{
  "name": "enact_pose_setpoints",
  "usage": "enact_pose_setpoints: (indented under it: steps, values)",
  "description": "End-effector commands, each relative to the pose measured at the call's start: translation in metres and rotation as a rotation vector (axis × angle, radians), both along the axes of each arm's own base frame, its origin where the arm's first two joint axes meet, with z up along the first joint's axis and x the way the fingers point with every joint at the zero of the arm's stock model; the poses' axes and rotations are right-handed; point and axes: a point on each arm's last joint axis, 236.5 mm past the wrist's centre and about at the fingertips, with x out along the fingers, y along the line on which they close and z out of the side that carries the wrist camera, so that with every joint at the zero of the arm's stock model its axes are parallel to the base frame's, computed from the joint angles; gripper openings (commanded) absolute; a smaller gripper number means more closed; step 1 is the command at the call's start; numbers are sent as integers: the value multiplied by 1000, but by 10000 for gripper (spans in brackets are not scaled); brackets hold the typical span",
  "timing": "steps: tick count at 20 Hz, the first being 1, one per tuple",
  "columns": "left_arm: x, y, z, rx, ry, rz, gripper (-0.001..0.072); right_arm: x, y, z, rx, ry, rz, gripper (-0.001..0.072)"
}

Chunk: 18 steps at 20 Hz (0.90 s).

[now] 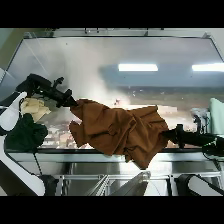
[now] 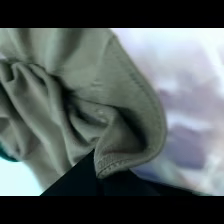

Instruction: Fold the shirts.

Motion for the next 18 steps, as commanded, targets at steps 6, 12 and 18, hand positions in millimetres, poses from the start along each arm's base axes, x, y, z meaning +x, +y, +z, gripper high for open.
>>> enact_pose_setpoints:
  steps: [6, 12, 18]
  values:
    - [23, -55, 261, -339, -497, -184, 22, 83, -11, 227, 29, -715, 64, 18]
    - [-85, -52, 529, -137, -1362, -205, 26, 18, 19, 526, -415, -1560, 159, 19]
    - [-202, -9, 597, 314, -1710, -11, 26, -53, 62, 604, -820, -1847, 117, 18]
